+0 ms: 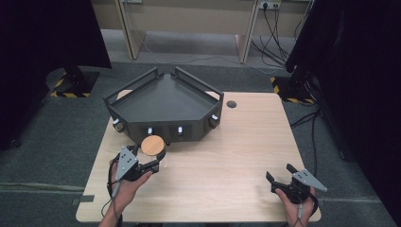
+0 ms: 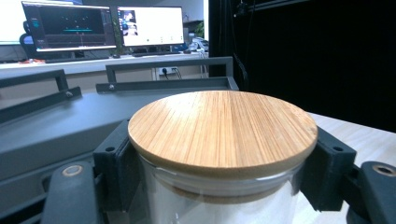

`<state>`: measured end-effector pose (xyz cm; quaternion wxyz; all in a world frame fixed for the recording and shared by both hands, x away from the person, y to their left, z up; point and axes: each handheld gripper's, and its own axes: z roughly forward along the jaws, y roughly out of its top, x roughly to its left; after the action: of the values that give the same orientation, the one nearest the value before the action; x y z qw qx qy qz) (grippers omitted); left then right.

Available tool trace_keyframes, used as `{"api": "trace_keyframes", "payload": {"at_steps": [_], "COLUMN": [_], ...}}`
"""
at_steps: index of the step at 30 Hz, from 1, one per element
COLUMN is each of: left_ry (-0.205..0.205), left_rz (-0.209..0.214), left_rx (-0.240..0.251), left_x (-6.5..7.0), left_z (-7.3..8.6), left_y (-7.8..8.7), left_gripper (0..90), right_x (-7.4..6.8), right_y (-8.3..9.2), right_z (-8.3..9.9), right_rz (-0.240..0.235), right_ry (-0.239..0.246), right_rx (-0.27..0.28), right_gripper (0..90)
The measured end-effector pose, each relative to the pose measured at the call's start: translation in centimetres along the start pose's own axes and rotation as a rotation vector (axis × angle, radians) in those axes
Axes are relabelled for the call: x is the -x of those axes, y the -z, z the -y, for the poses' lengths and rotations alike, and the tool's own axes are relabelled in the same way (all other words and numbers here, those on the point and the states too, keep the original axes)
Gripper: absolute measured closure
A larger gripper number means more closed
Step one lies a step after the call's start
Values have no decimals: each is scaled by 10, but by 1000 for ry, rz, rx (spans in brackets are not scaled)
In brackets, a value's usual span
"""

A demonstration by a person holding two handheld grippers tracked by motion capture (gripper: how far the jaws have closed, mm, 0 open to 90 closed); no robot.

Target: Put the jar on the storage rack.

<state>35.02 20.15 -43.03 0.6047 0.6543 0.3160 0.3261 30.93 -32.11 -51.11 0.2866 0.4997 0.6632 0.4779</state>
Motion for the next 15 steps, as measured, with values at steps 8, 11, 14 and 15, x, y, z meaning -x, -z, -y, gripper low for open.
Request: {"api": "trace_keyframes", "payload": {"at_steps": [8,11,14,15], "left_ry": [-2,-1,0,0], "left_rz": [-28,-31,-38,-38], "left_rx": [18,21,21,21], "left_x": [-7,-7,-9,-9], "left_z": [-15,-17,-21,-21], "left_y": [-3,-4,-5,-5], "left_gripper": [265,265,265,265], "right_x": [0,0,0,0], "right_y": [0,0,0,0], "right_z": [0,0,0,0], "right_rz": [1,1,3,3], "right_ry": [0,0,0,0], "right_rx": [0,0,1,1], "right_gripper": [62,62,62,62]}}
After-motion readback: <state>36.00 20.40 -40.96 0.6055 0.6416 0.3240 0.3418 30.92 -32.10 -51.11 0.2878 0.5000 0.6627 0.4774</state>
